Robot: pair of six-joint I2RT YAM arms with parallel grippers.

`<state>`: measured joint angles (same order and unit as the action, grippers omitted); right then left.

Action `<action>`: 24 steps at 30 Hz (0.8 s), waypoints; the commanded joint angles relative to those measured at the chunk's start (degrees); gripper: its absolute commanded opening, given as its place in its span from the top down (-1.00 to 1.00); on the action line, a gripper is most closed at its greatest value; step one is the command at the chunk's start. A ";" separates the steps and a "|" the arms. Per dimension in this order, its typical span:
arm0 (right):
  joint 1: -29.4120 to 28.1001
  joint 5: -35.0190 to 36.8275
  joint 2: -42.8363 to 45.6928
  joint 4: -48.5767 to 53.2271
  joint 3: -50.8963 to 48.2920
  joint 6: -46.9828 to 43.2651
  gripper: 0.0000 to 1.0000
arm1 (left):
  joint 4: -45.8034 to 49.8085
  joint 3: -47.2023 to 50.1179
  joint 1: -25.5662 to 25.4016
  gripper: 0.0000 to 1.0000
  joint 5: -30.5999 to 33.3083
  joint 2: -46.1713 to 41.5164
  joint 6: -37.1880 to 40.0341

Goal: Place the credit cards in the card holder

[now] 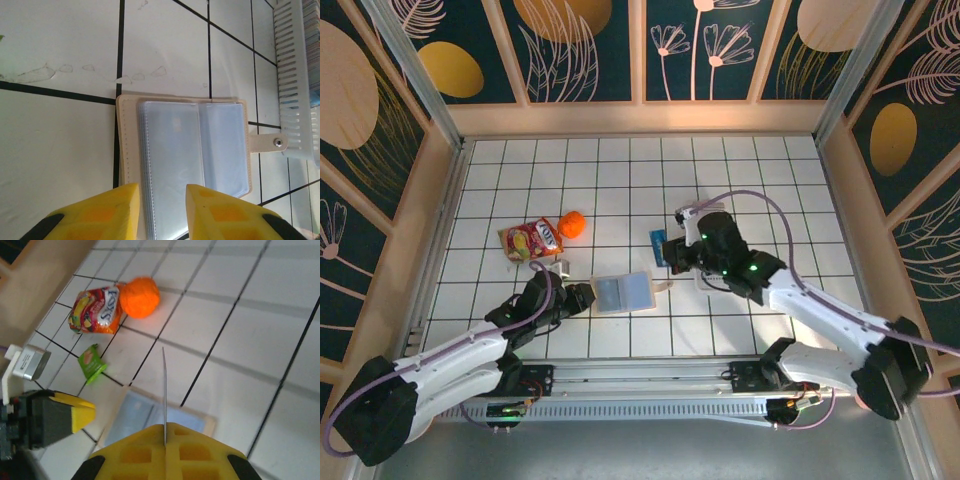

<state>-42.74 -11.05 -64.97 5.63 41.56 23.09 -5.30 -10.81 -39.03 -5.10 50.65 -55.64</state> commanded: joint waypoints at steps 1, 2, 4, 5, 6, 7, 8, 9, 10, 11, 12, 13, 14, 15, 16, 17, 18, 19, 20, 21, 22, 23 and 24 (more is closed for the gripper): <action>0.03 -8.82 -4.60 -8.72 -3.32 21.18 1.00 | 0.56 -0.40 -0.31 0.42 -0.32 1.49 -1.89; -0.46 -8.97 -5.96 -9.07 -3.43 22.18 1.00 | 0.40 -0.61 -0.26 0.43 -0.43 2.08 -1.93; -1.24 -9.16 -8.12 -9.50 -3.63 22.86 1.00 | 0.33 -0.95 -0.30 0.45 -0.43 3.02 -2.04; -1.52 -9.21 -9.02 -10.30 -4.04 23.39 1.00 | 0.08 -0.97 -0.20 0.46 -0.54 3.43 -2.15; -1.69 -9.52 -9.77 -11.33 -4.46 23.98 1.00 | -0.10 -0.90 -0.29 0.46 -0.52 3.63 -2.24; -1.96 -10.08 -10.73 -12.87 -5.07 24.73 1.00 | -0.36 -0.80 -0.24 0.48 -0.65 3.81 -2.40; -2.22 -10.67 -11.79 -13.98 -5.43 25.17 1.00 | -0.64 -0.63 -0.32 0.49 -0.74 3.93 -2.54; -2.47 -11.00 -12.74 -14.35 -5.31 25.38 1.00 | -0.89 -0.55 -0.18 0.52 -0.91 4.01 -2.55; -2.84 -10.89 -13.64 -14.57 -5.03 25.52 1.00 | -1.02 -0.49 -0.23 0.56 -0.98 4.10 -2.46; -3.32 -10.39 -14.38 -14.89 -4.91 25.76 1.00 | -1.10 -0.46 -0.25 0.58 -0.96 4.19 -2.49; -3.67 -10.18 -14.94 -15.27 -4.82 25.84 1.00 | -1.20 -0.36 -0.23 0.59 -0.95 4.27 -2.43; -4.07 -10.13 -15.71 -15.55 -4.58 25.92 1.00 | -1.29 -0.35 -0.29 0.59 -0.96 4.44 -2.24; -4.42 -9.84 -16.40 -15.90 -4.40 25.98 1.00 | -1.34 -0.34 -0.30 0.59 -0.89 4.67 -2.15; -4.78 -9.48 -16.92 -16.05 -4.15 25.95 1.00 | -1.42 -0.25 -0.26 0.60 -0.96 4.92 -2.11; -5.12 -9.14 -17.53 -15.81 -3.75 25.76 1.00 | -1.62 -0.21 -0.25 0.60 -0.99 5.21 -2.02; -5.51 -8.64 -18.17 -15.78 -3.47 25.61 1.00 | -1.80 -0.22 -0.27 0.62 -1.03 5.54 -1.93; -5.83 -8.21 -18.59 -15.74 -3.28 25.56 1.00 | -1.90 -0.26 -0.32 0.63 -1.05 5.80 -1.85; -6.24 -7.74 -19.21 -15.70 -3.01 25.49 1.00 | -1.99 -0.34 -0.23 0.64 -1.11 6.10 -1.73; -6.66 -7.50 -19.87 -15.88 -2.82 25.59 1.00 | -2.08 -0.35 -0.23 0.65 -1.13 6.34 -1.59; -6.98 -7.41 -20.51 -16.08 -2.68 25.58 1.00 | -2.17 -0.29 -0.24 0.66 -1.06 6.50 -1.49; -7.34 -7.41 -21.13 -16.26 -2.34 25.54 1.00 | -2.17 -0.35 -0.27 0.67 -1.05 6.72 -1.44; -7.59 -7.24 -21.74 -16.54 -2.19 25.69 1.00 | -2.26 -0.35 -0.31 0.68 -1.05 6.90 -1.34; -7.93 -6.94 -22.18 -16.87 -2.10 25.83 1.00 | -2.34 -0.33 -0.28 0.68 -1.06 6.95 -1.32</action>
<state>-49.67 -19.42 -85.93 -8.86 37.74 48.18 -6.46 -10.81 -39.03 -5.54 57.19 -57.30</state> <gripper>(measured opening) 0.038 0.161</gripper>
